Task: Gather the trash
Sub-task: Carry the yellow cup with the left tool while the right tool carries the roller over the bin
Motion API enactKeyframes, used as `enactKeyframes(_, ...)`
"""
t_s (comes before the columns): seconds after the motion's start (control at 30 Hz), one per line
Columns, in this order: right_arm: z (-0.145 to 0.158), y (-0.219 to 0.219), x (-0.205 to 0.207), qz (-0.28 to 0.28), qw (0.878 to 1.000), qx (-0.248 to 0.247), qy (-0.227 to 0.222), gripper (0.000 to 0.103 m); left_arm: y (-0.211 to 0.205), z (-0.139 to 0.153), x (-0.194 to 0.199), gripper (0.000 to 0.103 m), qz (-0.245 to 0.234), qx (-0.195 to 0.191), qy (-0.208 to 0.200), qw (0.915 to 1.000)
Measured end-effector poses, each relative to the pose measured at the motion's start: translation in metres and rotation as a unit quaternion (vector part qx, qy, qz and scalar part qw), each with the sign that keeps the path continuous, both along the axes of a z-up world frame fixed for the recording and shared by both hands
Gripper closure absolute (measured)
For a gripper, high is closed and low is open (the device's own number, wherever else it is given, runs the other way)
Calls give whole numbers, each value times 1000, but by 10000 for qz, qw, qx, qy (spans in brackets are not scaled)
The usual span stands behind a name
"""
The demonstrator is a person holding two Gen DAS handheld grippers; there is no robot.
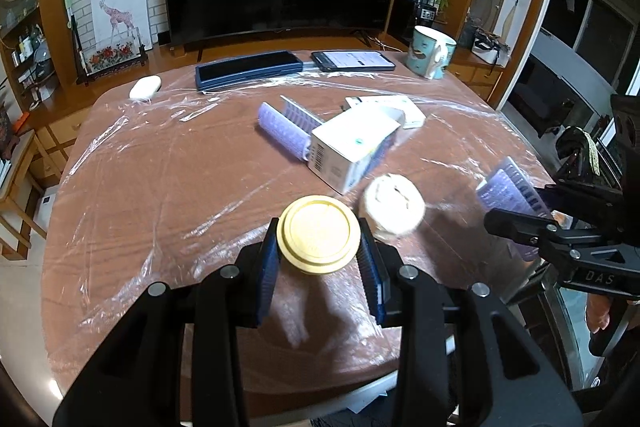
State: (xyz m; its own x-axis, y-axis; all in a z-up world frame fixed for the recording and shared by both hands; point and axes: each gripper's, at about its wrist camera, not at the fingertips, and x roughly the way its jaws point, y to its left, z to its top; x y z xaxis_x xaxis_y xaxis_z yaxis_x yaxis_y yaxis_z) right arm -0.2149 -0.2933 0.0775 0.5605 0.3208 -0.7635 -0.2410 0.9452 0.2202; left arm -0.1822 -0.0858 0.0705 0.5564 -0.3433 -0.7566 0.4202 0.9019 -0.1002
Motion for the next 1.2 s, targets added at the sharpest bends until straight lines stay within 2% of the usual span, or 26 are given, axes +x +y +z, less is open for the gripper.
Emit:
enactKeyframes(0.67,3,-2,-52,-17,9996,282,31,61,-9,5,-54,65,-63,-183,-10,9998)
enactKeyframes(1.2,0,-2,-79,15,9992,390,40,61,-19,6,-90,65,-270,-123,-66,9995)
